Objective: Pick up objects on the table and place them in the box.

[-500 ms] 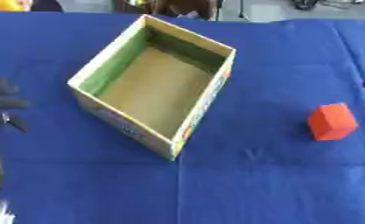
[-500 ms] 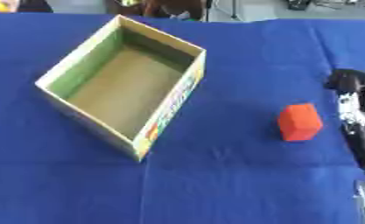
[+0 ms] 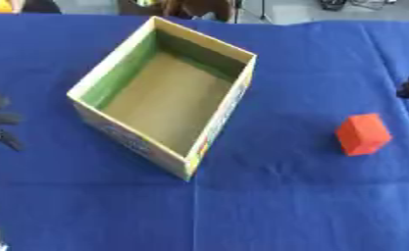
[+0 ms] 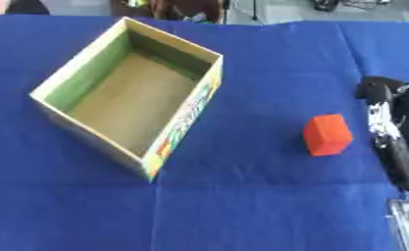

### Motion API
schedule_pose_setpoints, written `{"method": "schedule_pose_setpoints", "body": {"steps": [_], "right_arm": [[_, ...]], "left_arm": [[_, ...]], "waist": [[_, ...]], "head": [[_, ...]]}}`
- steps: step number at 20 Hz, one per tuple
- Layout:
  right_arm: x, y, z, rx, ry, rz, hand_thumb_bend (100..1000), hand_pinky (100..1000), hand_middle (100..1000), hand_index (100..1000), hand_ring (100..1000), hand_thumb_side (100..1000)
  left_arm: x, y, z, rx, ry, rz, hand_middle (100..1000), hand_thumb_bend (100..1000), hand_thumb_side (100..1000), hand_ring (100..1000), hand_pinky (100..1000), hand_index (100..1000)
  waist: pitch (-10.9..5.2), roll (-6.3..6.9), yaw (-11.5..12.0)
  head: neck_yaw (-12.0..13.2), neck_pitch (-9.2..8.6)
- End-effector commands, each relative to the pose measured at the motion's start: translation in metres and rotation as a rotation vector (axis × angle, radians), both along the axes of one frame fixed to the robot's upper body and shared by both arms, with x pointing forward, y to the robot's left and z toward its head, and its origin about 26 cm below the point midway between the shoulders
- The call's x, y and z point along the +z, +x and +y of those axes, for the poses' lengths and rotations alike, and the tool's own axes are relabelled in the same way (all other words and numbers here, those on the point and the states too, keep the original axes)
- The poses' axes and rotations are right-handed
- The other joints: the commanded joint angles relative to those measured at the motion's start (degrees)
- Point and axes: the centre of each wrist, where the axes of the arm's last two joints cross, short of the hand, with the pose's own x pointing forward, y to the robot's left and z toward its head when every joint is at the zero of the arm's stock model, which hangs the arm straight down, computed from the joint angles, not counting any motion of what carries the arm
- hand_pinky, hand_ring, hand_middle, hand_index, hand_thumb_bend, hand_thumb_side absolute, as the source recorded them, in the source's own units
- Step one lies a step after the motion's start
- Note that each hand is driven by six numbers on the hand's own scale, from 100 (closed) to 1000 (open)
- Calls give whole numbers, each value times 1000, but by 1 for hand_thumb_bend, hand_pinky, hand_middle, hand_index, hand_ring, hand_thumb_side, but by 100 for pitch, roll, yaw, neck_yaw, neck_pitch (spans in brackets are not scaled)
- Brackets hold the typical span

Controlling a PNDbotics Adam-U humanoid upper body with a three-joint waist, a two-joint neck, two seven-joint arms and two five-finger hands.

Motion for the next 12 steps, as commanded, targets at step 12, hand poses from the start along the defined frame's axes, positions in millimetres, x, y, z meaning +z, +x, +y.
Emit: {"method": "schedule_pose_setpoints", "body": {"steps": [12], "right_arm": [[33,-11,-37,-22,-544,-13,100,821,784,857,781,744]], "left_arm": [[5,-4,6,8,27,-8,614,100,848,562,316,759]], "waist": [[-176,-123,13]], "head": [[7,47]]}}
